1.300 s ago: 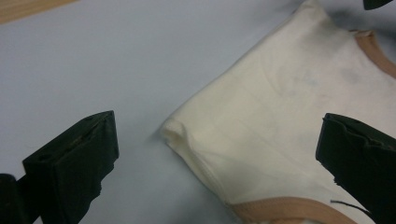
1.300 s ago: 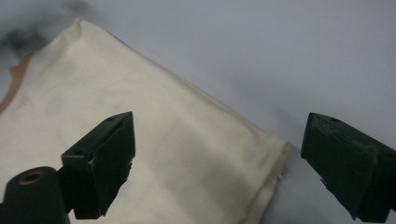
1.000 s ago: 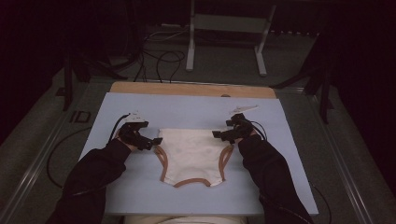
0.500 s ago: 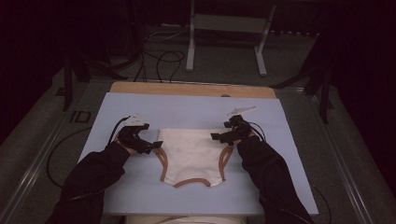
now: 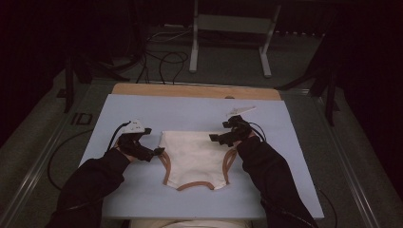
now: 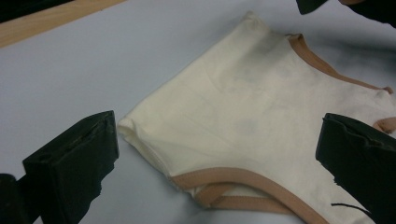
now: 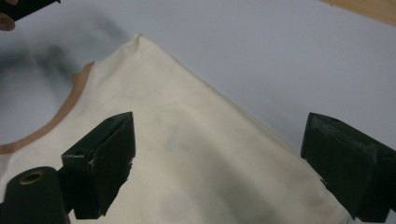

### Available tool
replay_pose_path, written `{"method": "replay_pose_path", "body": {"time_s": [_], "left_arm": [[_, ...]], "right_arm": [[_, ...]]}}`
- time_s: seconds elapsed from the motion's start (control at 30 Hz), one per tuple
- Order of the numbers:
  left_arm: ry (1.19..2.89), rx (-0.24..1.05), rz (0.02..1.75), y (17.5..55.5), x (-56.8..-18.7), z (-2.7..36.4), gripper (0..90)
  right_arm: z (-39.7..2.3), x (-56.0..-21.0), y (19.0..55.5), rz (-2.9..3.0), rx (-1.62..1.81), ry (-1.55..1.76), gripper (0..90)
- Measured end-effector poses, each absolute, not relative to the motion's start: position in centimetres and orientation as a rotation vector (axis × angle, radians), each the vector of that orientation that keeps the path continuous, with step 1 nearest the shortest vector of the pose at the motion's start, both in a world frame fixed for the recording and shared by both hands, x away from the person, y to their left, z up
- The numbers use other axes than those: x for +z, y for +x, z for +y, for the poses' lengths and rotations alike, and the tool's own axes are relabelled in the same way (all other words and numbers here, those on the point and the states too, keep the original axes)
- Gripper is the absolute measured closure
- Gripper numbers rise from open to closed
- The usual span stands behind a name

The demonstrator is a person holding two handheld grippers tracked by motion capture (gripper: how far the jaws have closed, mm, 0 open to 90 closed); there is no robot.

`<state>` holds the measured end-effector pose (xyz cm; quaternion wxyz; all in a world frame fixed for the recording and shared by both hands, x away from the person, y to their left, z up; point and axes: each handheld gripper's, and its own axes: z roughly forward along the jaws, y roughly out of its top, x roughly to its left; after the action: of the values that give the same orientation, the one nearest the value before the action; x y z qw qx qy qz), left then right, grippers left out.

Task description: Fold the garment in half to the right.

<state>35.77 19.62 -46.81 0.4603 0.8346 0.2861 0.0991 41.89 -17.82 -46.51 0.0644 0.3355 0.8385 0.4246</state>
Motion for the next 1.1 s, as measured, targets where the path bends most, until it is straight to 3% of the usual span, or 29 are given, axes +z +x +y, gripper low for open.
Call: {"method": "replay_pose_path", "body": {"time_s": [0.6, 0.9, 1.1], "left_arm": [[2.062, 0.295, 0.6, 32.2, -44.2, 19.3, 0.2], [2.101, 0.245, 0.532, 30.5, -43.8, 18.1, 0.1], [2.111, 0.296, 0.501, 29.7, -44.0, 17.5, 0.1]], "right_arm": [[-14.5, -43.6, 42.1, 2.564, 1.299, 0.918, 9.9], [-12.5, -42.7, 42.6, 2.579, 1.315, 0.879, 9.8], [-10.7, -42.6, 42.8, 2.604, 1.316, 0.851, 9.7]]}}
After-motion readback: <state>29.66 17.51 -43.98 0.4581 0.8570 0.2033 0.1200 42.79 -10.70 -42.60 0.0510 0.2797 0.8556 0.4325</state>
